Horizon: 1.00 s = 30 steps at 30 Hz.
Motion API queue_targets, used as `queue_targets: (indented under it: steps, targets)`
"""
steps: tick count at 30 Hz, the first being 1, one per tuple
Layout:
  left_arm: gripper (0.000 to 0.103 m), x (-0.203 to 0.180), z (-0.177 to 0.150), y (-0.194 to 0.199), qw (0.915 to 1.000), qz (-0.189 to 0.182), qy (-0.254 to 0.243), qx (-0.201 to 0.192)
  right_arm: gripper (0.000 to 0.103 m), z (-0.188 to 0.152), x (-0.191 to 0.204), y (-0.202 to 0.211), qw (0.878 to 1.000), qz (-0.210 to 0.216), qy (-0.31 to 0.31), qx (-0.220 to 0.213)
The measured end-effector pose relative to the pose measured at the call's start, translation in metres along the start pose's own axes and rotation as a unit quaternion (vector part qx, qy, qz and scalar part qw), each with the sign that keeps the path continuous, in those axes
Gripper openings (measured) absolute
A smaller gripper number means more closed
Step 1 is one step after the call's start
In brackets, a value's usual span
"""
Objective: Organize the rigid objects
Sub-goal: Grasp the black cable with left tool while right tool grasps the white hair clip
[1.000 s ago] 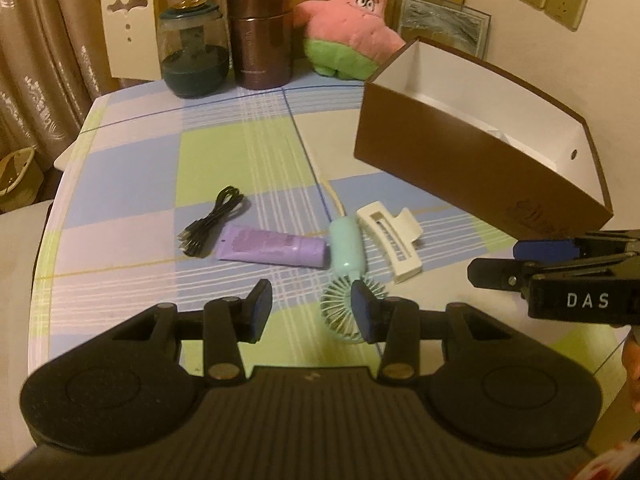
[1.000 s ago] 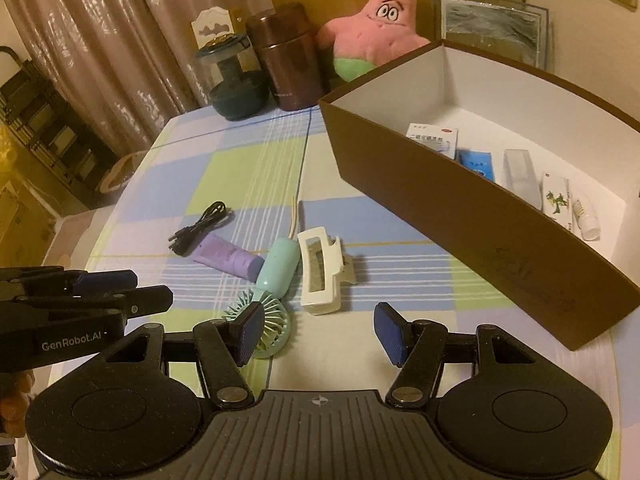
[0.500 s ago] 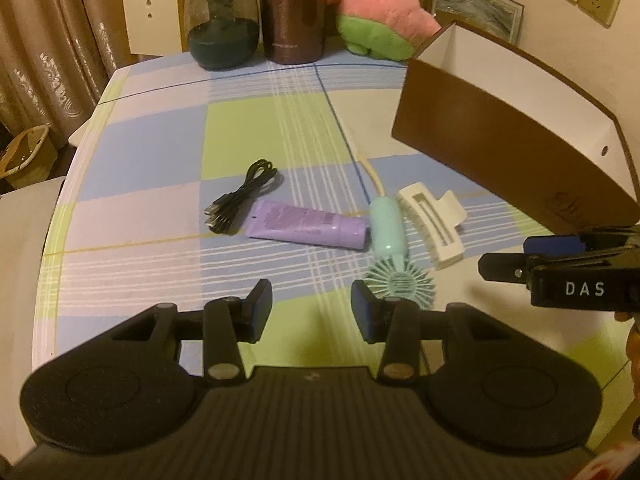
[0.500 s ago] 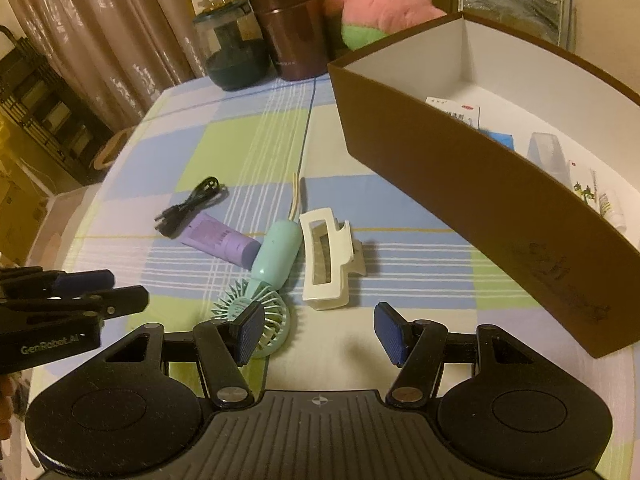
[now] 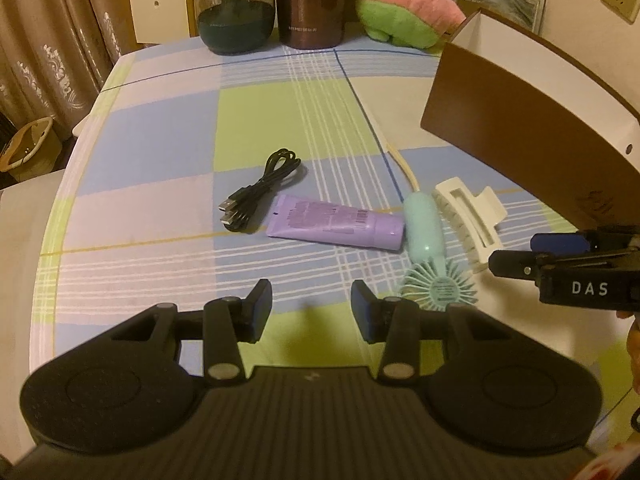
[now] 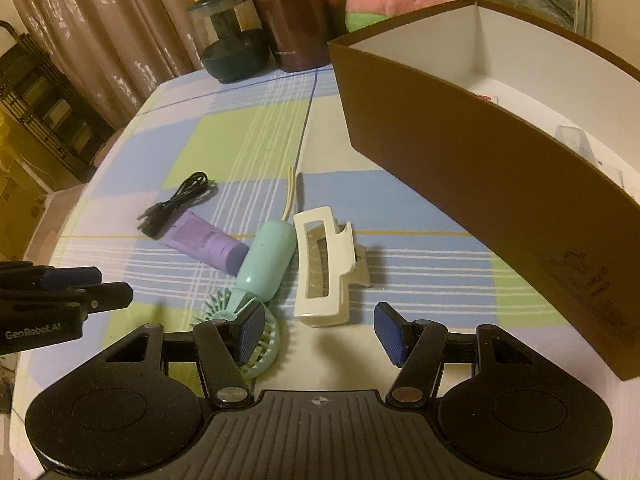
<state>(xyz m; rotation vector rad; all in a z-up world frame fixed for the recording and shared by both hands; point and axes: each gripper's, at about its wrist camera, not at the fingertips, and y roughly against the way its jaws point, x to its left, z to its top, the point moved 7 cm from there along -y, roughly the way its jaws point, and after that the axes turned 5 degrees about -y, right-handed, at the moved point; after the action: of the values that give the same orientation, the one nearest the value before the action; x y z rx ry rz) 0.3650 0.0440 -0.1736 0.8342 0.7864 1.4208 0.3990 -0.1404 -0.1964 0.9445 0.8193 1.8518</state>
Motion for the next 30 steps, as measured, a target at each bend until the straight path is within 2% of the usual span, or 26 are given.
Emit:
queue_targets:
  steps: [10, 17, 20, 30]
  targets:
    - [0.041, 0.008, 0.008, -0.018, 1.0, -0.002, -0.001, 0.008, 0.061, 0.008, 0.002, -0.029, 0.999, -0.023, 0.027, 0.004]
    - [0.041, 0.02, 0.016, -0.03, 1.0, -0.002, -0.01, -0.001, 0.06, 0.013, 0.006, -0.044, 0.998, -0.039, 0.053, 0.001]
    - [0.04, 0.027, 0.021, -0.036, 0.9999, 0.0, -0.017, -0.004, 0.047, 0.016, 0.006, -0.05, 0.997, -0.045, 0.061, -0.001]
    - [0.04, 0.049, 0.045, -0.064, 0.9986, 0.007, -0.049, -0.018, 0.042, 0.034, 0.002, -0.057, 0.997, -0.05, 0.06, -0.022]
